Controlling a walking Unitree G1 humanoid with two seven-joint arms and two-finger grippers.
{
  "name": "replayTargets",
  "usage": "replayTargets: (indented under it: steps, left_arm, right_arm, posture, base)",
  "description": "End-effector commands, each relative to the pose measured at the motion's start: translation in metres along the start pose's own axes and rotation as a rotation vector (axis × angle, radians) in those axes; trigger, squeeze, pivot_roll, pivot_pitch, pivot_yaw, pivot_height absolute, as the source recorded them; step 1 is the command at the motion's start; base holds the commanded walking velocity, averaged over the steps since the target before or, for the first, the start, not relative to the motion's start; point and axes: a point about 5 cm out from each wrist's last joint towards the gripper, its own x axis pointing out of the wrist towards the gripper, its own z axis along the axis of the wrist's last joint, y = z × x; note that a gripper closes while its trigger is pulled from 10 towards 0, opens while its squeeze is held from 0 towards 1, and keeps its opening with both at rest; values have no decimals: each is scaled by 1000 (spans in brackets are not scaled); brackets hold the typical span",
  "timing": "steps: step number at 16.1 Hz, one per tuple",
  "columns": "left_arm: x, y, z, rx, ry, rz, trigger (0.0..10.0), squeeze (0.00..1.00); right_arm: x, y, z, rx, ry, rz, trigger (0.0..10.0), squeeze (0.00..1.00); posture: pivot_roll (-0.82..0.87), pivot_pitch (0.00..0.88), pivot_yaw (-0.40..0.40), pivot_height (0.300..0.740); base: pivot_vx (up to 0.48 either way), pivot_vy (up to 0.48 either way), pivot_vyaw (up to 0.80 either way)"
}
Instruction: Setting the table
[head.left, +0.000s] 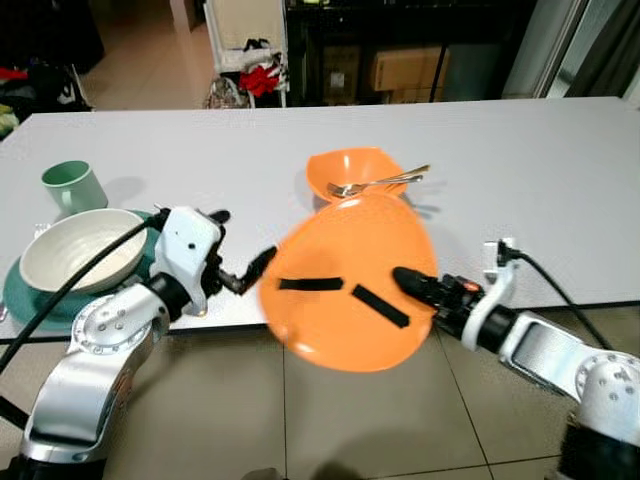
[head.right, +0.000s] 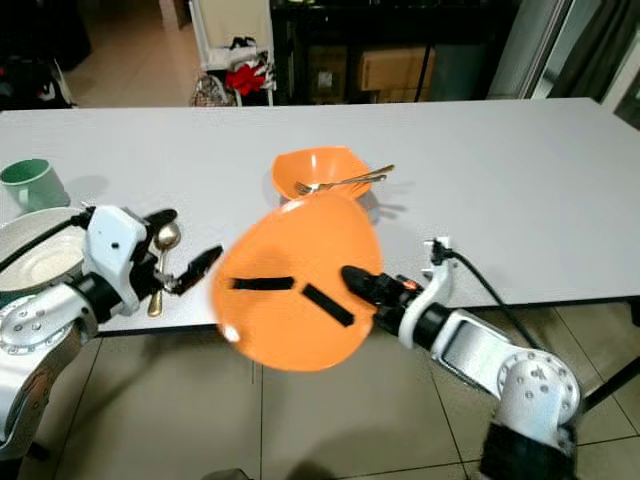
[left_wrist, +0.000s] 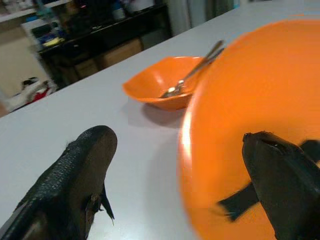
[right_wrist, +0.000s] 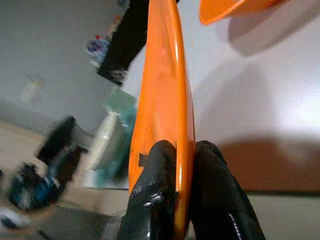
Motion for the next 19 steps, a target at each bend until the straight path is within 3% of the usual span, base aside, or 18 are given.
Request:
replayTargets:
  steps: [1, 4, 9, 15, 19]
  left_arm:
    - [-2, -1, 4, 10, 0, -27, 10000, 0]
    - [-6, -8, 4, -7, 16, -125, 10000, 0]
    - [-12, -22, -6, -26, 106, -251, 10000, 0]
    - [-10, -29, -10, -28, 122, -268, 10000, 0]
    - [-10, -30, -11, -25, 125, -273, 10000, 0]
  right_arm:
    - [1, -1, 6, 75, -10, 16, 10000, 0]
    - [6, -18, 8, 259, -1, 0, 10000, 0]
    - [12, -36, 16, 354, -2, -134, 10000, 0]
    - [21, -46, 44, 287, -169, -218, 10000, 0]
    - [30, -50, 52, 266, -200, -226, 10000, 0]
  posture:
    - [53, 0, 30, 740]
    - [59, 0, 30, 740]
    - [60, 0, 41, 740]
    - [61, 0, 51, 740]
    - [63, 0, 54, 740]
  base:
    - [0, 0, 0]
    - [0, 0, 0]
    - [0, 0, 0]
    - [0, 0, 0]
    - [0, 0, 0]
